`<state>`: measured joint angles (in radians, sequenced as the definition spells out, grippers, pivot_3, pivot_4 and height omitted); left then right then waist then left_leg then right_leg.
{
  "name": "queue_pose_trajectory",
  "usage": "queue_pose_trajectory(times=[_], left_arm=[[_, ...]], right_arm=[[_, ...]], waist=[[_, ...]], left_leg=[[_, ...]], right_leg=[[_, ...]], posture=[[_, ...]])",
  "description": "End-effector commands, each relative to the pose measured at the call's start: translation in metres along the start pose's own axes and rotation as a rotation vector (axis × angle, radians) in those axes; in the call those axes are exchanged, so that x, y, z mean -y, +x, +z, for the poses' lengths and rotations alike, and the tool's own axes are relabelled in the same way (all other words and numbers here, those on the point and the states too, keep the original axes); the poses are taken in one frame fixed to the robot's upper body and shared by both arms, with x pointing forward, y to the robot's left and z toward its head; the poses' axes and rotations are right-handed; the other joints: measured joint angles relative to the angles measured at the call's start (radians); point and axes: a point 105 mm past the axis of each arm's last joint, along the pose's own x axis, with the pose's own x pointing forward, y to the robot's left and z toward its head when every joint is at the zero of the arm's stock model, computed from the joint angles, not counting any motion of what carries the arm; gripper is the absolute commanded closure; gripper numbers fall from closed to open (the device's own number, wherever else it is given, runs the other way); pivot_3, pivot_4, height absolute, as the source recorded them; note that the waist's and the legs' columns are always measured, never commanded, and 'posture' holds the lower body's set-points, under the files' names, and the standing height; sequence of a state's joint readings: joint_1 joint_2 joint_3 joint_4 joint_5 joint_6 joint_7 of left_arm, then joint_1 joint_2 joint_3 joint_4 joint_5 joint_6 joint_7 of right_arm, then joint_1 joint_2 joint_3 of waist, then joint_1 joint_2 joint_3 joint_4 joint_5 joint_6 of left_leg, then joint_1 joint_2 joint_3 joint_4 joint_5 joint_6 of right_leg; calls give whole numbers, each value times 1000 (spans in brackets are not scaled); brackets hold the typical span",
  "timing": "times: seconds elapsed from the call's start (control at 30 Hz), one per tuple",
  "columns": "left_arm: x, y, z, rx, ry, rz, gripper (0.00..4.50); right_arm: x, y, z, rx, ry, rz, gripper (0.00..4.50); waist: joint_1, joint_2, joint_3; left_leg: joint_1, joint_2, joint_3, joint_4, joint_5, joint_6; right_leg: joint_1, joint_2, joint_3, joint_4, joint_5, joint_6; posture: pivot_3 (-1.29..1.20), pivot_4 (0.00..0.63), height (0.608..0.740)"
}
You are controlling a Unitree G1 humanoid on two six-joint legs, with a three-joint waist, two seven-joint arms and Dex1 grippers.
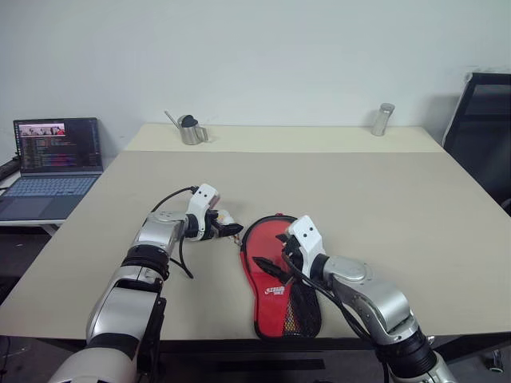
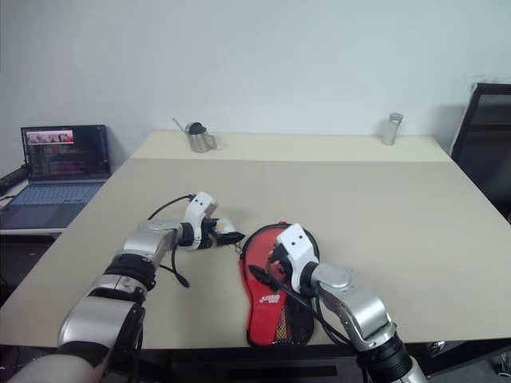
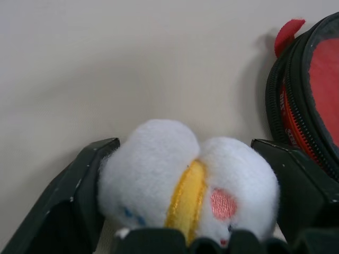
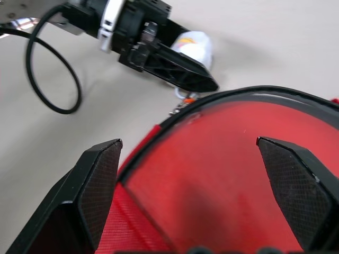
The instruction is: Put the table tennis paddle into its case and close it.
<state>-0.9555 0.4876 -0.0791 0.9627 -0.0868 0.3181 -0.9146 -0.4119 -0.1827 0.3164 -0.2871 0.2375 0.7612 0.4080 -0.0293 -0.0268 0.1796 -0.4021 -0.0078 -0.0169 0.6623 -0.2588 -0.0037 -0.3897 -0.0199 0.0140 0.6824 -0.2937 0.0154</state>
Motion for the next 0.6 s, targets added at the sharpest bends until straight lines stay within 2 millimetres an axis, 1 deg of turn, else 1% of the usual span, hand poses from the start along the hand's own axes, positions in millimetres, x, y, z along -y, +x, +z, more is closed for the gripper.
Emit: queue_pose_trajectory(times=[0.03, 0.2, 0.27, 0.33, 0.43, 0.5, 0.6], left_arm=[[1, -1, -5, -12, 1, -16, 1461], [2, -2, -8, -10, -9, -27, 3155], [1, -3, -9, -9, -12, -26, 3623], [0, -4, -9, -1, -15, -21, 3798], [-3, -6, -5, 17, -12, -7, 3799], [-5, -7, 1, 30, 3, 5, 3799], [-3, -5, 17, 65, 62, -4, 3799]], right_arm=[[0, -3, 8, 33, -55, -20, 0], [-6, -3, 2, 18, -23, 6, 0], [-8, -2, -4, -2, -35, 10, 0], [-8, 0, -12, -29, -21, 3, 0], [-6, 3, -29, -99, 7, -6, 0], [-6, 4, -38, -141, 19, -8, 0], [-4, 4, -50, -196, 14, -26, 0]], waist=[[0, 0, 0], [-1, 0, 0], [-3, 0, 0], [-3, 0, 0], [-3, 0, 0], [-3, 0, 0], [-3, -1, -1]], left_leg=[[0, 0, 0, 0, 0, 0], [0, 0, 0, 0, 0, 0], [0, 0, 0, 0, 0, 0], [1, 0, 0, 0, 0, 0], [1, 0, 0, 0, 0, 0], [1, 0, 0, 0, 0, 0], [1, 0, 0, 0, 0, 0]], right_leg=[[0, 0, 0, 0, 0, 0], [0, 0, 0, 0, 0, 0], [0, 0, 0, 1, 0, 0], [0, 0, 0, 1, 0, 0], [0, 0, 0, 1, 0, 0], [0, 0, 0, 1, 0, 0], [0, 0, 0, 1, 0, 0]], posture=[[0, 150, 740], [0, 150, 740], [0, 150, 740], [0, 150, 740], [0, 150, 740], [0, 150, 740], [0, 150, 740]])
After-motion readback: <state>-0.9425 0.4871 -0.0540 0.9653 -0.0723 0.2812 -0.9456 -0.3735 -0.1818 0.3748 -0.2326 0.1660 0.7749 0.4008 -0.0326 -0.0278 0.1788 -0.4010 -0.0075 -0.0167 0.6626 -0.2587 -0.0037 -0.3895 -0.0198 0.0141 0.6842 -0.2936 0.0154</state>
